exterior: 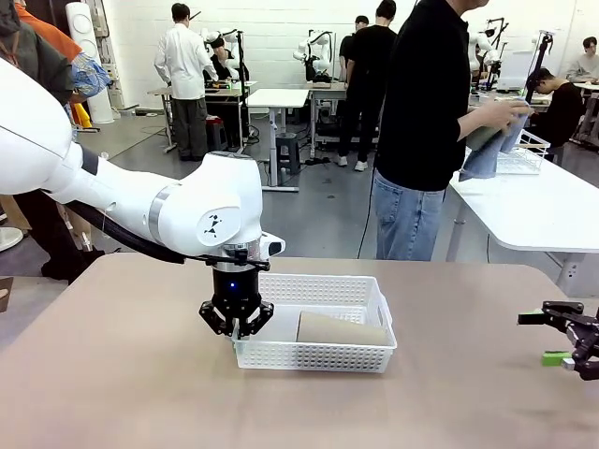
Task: Clean and organize the cups into the basket.
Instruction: Pick up the Organizing basket and move it to the center of the table, then pick up the Reusable plastic cup from the right side of the table and place it inside the Organizing basket, then pick up the Reusable plastic cup from the right side of the table and stack it inside the Organizing basket in the center of the table.
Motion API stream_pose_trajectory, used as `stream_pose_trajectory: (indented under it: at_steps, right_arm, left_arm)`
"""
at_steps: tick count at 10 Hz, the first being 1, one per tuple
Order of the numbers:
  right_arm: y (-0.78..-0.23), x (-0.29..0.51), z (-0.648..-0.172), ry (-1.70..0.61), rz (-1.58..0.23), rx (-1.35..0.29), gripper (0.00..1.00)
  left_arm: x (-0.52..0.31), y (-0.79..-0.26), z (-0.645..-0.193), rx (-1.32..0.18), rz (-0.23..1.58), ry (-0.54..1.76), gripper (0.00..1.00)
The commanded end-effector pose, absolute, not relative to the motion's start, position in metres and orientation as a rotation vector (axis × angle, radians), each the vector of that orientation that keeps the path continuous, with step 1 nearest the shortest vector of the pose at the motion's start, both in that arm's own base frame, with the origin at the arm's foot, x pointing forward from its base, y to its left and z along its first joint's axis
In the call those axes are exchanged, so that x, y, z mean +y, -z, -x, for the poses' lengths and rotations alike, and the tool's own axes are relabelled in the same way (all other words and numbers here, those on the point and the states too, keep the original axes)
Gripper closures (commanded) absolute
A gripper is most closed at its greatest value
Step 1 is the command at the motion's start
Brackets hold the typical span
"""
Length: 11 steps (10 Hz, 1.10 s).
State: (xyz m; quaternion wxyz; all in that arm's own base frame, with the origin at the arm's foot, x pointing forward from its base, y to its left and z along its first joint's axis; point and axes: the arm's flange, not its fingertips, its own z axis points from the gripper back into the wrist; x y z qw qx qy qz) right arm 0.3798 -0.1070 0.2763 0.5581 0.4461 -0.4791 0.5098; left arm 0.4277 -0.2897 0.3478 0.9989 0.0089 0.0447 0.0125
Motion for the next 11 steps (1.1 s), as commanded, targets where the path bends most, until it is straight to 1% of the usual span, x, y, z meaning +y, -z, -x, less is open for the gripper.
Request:
stream_pose_trajectory:
  at_steps: [1,11]
  right_arm:
    - [-0.2726,-0.1023,-0.3800,-1.218,-1.053,-1.110,0.00]
    - [-0.2726,-0.1023,-0.3800,-1.218,-1.053,-1.110,0.00]
  left_arm:
    - [-0.2888,-0.3466,-0.4254,0.089,-0.022,-0.024,1.00]
    - [-0.2888,-0.3466,-0.4254,0.089,-0.022,-0.024,1.00]
